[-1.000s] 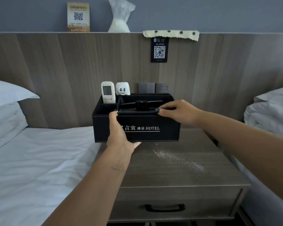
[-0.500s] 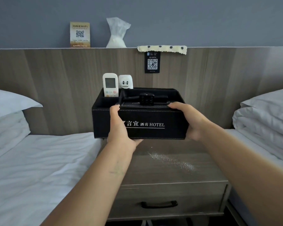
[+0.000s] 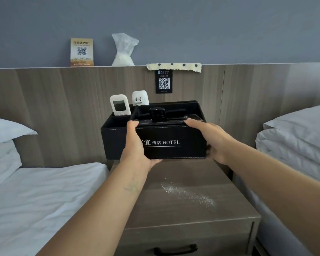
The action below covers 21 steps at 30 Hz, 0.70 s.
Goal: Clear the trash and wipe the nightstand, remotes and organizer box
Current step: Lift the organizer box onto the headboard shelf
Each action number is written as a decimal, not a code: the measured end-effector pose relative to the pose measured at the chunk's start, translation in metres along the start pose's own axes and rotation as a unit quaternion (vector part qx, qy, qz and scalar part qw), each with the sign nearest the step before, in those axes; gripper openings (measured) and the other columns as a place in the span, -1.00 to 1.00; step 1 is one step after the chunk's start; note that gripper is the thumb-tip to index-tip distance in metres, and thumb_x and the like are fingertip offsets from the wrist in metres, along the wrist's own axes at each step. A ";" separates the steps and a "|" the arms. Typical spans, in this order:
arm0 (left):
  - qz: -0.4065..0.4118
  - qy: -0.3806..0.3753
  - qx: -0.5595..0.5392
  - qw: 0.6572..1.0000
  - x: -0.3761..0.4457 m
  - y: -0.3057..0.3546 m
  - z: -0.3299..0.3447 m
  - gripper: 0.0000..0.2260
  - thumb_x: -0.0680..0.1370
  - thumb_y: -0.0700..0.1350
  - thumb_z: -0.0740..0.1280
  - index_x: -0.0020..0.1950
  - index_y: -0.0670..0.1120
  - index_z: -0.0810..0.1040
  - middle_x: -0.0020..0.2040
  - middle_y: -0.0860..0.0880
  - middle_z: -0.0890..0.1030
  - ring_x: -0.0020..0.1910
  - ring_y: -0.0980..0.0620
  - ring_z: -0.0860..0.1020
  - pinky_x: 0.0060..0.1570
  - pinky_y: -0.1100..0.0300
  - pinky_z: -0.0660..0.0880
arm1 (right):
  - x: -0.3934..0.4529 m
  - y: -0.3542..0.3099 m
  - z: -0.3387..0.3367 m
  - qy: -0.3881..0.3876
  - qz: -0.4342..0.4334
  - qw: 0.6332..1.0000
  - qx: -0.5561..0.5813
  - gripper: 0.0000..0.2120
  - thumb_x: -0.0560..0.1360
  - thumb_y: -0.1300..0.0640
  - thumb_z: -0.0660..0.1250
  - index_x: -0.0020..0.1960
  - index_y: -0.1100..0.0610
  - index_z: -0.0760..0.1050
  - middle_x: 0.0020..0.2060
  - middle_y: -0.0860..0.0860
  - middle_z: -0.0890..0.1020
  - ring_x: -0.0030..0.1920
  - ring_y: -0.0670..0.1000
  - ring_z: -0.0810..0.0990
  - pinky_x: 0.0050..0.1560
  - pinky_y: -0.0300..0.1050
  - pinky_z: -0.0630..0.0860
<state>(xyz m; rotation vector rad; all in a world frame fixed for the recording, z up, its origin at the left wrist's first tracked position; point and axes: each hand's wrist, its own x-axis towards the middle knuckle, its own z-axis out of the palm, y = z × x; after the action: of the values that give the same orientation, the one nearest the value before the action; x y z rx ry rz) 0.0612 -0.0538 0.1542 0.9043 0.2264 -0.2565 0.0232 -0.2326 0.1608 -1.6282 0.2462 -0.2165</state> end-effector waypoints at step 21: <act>0.055 -0.041 -0.024 0.997 0.110 0.057 -0.022 -0.57 0.37 0.19 0.43 0.14 -0.02 0.62 -0.03 -0.11 0.72 -0.04 -0.22 0.68 -0.07 -0.33 0.56 | 0.302 -0.129 0.023 0.161 -0.185 0.697 -0.674 -0.55 0.46 -0.09 0.31 0.27 0.11 0.48 0.56 0.06 -0.18 0.54 0.22 -0.26 0.47 0.29 -0.08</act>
<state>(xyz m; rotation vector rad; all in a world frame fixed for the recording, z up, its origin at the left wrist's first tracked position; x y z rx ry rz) 0.1813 -0.0158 0.1502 0.8529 0.1060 -0.1858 0.3229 -0.2893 0.2855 -3.1339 0.3766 -0.7640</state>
